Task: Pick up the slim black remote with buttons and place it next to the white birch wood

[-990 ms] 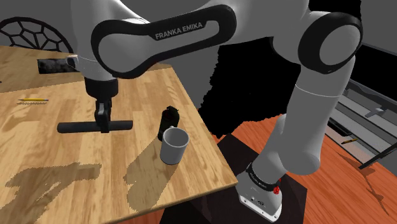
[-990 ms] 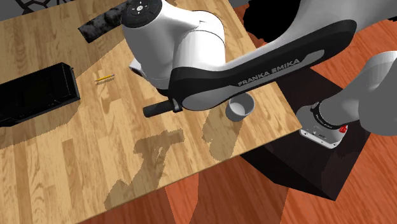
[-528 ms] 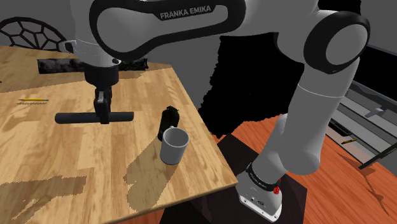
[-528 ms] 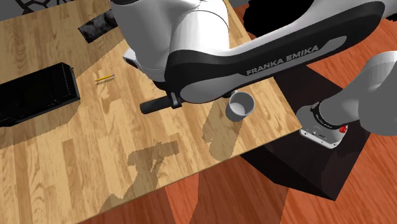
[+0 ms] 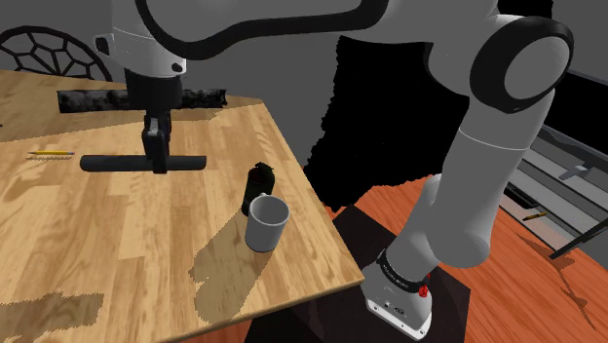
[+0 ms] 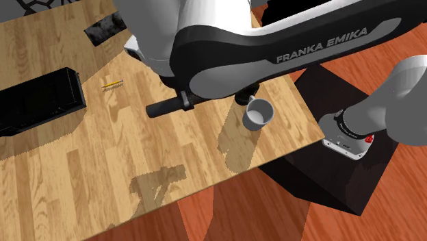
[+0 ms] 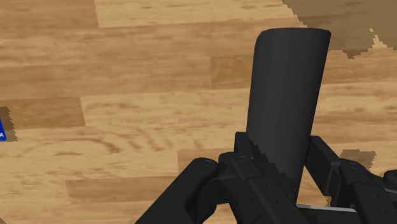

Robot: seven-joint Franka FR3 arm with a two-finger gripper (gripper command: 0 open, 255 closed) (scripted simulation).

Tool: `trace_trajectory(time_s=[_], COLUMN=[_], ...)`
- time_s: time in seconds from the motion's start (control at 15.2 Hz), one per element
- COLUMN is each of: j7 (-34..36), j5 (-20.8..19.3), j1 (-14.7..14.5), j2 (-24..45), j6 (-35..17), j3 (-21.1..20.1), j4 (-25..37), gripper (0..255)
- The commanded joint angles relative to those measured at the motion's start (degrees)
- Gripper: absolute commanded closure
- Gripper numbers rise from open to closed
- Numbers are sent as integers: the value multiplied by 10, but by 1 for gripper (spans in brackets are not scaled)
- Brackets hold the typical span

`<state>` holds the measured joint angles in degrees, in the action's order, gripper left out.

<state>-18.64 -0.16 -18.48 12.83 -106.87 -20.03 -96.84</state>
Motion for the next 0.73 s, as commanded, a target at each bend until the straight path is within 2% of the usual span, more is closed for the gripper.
trace_trajectory(time_s=[0.0,0.66], j7=[-21,-149], j5=[3,9], j1=[14,90], j2=[-8,-11], j6=[3,13], j3=[7,58], j4=[-5,-4], gripper=[255,255])
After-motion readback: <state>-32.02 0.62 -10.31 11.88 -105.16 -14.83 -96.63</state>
